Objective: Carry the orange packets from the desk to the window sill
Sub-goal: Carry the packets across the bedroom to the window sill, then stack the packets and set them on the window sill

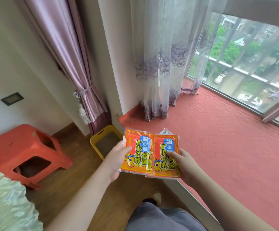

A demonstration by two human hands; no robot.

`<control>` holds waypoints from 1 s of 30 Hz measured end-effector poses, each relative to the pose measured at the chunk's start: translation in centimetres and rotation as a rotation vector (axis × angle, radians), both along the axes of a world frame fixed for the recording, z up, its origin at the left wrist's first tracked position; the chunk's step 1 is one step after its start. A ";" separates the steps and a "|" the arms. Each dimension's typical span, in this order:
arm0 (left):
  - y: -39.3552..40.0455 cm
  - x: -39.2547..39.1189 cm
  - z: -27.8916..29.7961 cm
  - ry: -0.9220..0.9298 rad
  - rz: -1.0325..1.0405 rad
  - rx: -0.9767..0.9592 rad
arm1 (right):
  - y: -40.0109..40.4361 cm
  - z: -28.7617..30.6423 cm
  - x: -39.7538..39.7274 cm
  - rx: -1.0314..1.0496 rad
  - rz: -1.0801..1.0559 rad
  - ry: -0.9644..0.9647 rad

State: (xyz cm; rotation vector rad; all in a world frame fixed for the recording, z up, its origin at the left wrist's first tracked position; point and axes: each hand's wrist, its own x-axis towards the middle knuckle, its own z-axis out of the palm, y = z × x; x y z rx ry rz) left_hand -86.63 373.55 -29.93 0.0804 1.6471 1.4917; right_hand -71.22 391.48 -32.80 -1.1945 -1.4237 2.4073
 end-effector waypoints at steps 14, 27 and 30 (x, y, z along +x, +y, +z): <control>13.1 -9.3 -1.5 0.142 -0.194 -0.164 | 10.0 -0.7 -8.3 -0.032 -0.080 0.047; 21.3 -12.9 -5.5 -0.093 -0.465 -0.075 | 11.8 -3.0 -13.0 -0.073 -0.337 0.106; 22.8 -14.5 -6.9 -0.078 -0.552 -0.089 | 11.4 -3.9 -14.5 -0.097 -0.421 0.111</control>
